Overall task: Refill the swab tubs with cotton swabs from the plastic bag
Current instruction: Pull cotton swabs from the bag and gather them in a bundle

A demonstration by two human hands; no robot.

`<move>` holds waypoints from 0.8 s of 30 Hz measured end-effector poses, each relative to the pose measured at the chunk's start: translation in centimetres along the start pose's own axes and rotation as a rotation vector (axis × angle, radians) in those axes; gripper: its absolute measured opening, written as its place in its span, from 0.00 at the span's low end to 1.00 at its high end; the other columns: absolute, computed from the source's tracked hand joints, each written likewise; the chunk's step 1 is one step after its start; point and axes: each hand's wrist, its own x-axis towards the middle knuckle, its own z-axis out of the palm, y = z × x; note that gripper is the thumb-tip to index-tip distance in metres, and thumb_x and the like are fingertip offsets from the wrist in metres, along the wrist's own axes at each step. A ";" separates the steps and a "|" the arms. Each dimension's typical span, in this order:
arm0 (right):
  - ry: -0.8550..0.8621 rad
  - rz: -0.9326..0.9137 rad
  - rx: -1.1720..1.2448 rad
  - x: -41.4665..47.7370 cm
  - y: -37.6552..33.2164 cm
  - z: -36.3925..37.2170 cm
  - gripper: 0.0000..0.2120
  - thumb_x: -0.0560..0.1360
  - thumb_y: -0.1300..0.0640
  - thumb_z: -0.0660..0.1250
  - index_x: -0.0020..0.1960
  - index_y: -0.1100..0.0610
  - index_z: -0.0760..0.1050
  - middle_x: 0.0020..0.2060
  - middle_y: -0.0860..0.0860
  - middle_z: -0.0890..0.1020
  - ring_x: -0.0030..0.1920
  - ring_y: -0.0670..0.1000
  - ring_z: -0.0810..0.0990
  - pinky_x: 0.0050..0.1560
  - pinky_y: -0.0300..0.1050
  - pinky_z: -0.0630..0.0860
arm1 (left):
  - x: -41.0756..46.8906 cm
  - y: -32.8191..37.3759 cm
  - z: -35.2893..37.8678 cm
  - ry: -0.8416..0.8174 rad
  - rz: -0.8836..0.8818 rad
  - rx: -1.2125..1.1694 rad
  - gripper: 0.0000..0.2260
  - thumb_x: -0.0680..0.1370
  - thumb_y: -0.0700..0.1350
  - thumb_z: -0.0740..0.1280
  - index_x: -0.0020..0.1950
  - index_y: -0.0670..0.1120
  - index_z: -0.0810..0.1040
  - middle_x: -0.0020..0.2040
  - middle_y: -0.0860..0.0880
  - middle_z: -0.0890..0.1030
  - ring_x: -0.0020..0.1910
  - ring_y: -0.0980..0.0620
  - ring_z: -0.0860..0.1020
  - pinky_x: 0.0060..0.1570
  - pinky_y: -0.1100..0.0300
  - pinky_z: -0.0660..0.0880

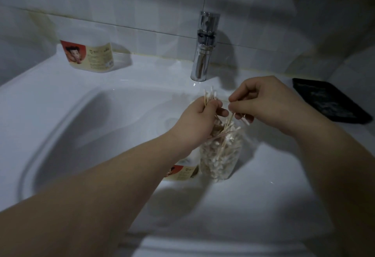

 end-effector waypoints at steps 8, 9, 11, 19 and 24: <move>0.048 0.003 -0.009 0.1 0.1 -0.1 0.05 0.72 0.66 0.75 0.41 0.58 0.81 0.30 0.56 0.84 0.27 0.50 0.79 0.33 0.46 0.76 | 0.6 0.1 -0.3 0.097 -0.130 -0.255 0.08 0.87 0.48 0.55 0.56 0.49 0.73 0.47 0.51 0.85 0.38 0.51 0.75 0.28 0.65 0.71; 0.062 -0.005 0.008 0.2 0.0 -0.1 0.05 0.72 0.66 0.75 0.41 0.58 0.81 0.30 0.56 0.84 0.26 0.49 0.79 0.32 0.44 0.76 | 0.8 0.0 -0.4 0.108 -0.137 -0.270 0.08 0.87 0.48 0.55 0.56 0.50 0.74 0.46 0.51 0.85 0.40 0.49 0.76 0.32 0.62 0.73; 0.080 -0.022 0.020 0.2 -0.1 0.1 0.05 0.72 0.66 0.75 0.41 0.58 0.81 0.30 0.55 0.84 0.26 0.49 0.78 0.32 0.43 0.75 | 1.0 0.0 -0.5 0.126 -0.146 -0.299 0.08 0.87 0.48 0.55 0.55 0.50 0.74 0.42 0.52 0.85 0.44 0.47 0.78 0.44 0.53 0.78; -0.021 -0.026 -0.092 0.0 -0.1 0.6 0.06 0.73 0.63 0.74 0.42 0.53 0.83 0.30 0.53 0.84 0.27 0.47 0.80 0.33 0.38 0.76 | 1.1 0.2 -0.4 0.116 -0.169 -0.355 0.07 0.86 0.47 0.58 0.53 0.49 0.76 0.38 0.50 0.74 0.43 0.48 0.74 0.46 0.52 0.71; -0.027 -0.084 -0.042 -0.1 -0.3 1.2 0.07 0.72 0.62 0.76 0.43 0.51 0.84 0.31 0.52 0.85 0.30 0.49 0.83 0.38 0.43 0.79 | 0.5 0.2 0.1 0.026 -0.087 -0.209 0.11 0.86 0.48 0.57 0.59 0.45 0.77 0.44 0.47 0.81 0.45 0.48 0.80 0.51 0.50 0.77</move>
